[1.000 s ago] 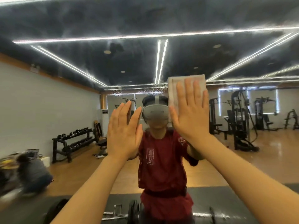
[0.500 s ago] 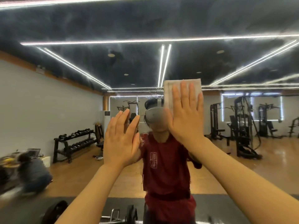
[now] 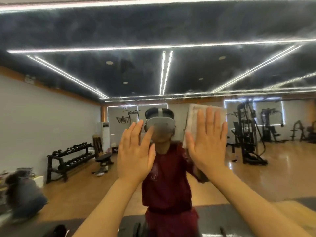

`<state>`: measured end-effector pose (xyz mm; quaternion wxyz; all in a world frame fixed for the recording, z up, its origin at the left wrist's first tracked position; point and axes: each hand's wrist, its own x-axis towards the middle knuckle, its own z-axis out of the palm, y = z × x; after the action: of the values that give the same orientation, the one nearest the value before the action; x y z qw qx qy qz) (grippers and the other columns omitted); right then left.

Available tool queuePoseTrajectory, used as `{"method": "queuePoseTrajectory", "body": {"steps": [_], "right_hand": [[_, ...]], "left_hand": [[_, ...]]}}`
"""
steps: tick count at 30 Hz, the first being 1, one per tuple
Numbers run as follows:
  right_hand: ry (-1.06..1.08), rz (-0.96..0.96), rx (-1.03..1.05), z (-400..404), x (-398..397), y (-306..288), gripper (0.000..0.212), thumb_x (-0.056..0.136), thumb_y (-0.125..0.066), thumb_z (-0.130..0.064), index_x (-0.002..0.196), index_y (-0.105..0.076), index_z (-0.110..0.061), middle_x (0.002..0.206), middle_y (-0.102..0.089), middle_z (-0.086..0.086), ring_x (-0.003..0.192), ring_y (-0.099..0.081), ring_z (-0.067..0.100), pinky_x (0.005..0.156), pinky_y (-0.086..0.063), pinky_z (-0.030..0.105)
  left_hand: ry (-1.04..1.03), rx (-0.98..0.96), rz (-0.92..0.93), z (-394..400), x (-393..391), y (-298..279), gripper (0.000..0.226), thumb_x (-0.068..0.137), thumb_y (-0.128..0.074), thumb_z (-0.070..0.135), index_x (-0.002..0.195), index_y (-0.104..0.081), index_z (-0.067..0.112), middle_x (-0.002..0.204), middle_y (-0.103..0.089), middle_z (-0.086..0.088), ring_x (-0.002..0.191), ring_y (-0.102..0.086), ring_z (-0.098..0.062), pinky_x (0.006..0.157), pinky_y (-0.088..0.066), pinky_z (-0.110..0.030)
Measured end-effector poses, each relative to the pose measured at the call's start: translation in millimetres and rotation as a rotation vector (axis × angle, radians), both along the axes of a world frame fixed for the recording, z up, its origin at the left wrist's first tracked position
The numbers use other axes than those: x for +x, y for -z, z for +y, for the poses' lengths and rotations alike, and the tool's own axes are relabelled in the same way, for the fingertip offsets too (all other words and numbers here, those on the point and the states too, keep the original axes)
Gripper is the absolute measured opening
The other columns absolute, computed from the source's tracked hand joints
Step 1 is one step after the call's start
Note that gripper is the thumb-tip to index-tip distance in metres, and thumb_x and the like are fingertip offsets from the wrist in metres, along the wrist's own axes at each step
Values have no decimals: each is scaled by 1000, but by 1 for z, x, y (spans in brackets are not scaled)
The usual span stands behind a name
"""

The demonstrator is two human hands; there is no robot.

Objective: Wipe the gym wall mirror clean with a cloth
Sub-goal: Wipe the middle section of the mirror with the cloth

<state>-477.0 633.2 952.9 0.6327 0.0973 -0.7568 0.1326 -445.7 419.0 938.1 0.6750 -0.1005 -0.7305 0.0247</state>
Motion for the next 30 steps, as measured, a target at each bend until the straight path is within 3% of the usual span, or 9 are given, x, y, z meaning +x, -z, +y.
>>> {"method": "queuePoseTrajectory", "body": {"steps": [6, 11, 15, 19, 22, 25, 30], "right_hand": [[-9, -31, -180, -30, 9, -40, 69, 101, -19, -48, 157, -3, -11, 164, 2, 15, 151, 3, 33, 120, -7, 57], [-30, 23, 69, -105, 19, -23, 69, 101, -26, -47, 158, -7, -12, 164, 0, 15, 152, 4, 32, 121, -3, 54], [14, 40, 253, -86, 15, -17, 71, 100, -23, -53, 158, -9, -14, 165, -2, 14, 152, 0, 31, 121, -7, 56], [66, -10, -74, -22, 10, -44, 73, 99, -17, -54, 157, -10, -10, 164, -5, 15, 151, -3, 34, 120, -9, 56], [65, -26, -197, -22, 10, -56, 72, 100, -12, -51, 157, -6, -7, 164, -3, 19, 151, -2, 35, 120, -10, 56], [27, 22, -109, -77, 14, -59, 69, 101, -15, -48, 157, -6, -7, 164, -1, 18, 151, 1, 34, 121, -7, 55], [-2, 53, 133, -139, 19, -52, 69, 101, -16, -49, 157, -7, -9, 164, 0, 15, 152, 4, 31, 122, -3, 50]], "left_hand": [[130, -37, -125, -26, 18, -10, 50, 95, -44, 36, 142, -46, 18, 152, -31, -10, 141, -30, -30, 113, -34, -52], [65, 107, -64, -94, 31, -35, 53, 95, -55, 28, 144, -41, 12, 151, -26, -13, 139, -24, -32, 112, -31, -58], [3, 78, -54, -117, 27, -35, 59, 94, -39, 37, 147, -36, 9, 153, -27, -18, 142, -23, -34, 114, -27, -57], [-40, 63, -17, -117, 24, -33, 61, 95, -42, 35, 149, -32, 9, 154, -24, -17, 143, -21, -33, 115, -28, -54], [-49, 50, 19, -114, 23, -34, 62, 95, -43, 35, 150, -32, 10, 155, -23, -16, 144, -19, -31, 117, -18, -48], [-50, 37, 28, -114, 23, -33, 61, 96, -37, 36, 150, -32, 9, 155, -23, -17, 145, -19, -31, 120, -8, -43], [-25, 42, 20, -116, 25, -32, 61, 96, -35, 37, 150, -32, 9, 156, -25, -19, 145, -19, -33, 120, -9, -43]]}}
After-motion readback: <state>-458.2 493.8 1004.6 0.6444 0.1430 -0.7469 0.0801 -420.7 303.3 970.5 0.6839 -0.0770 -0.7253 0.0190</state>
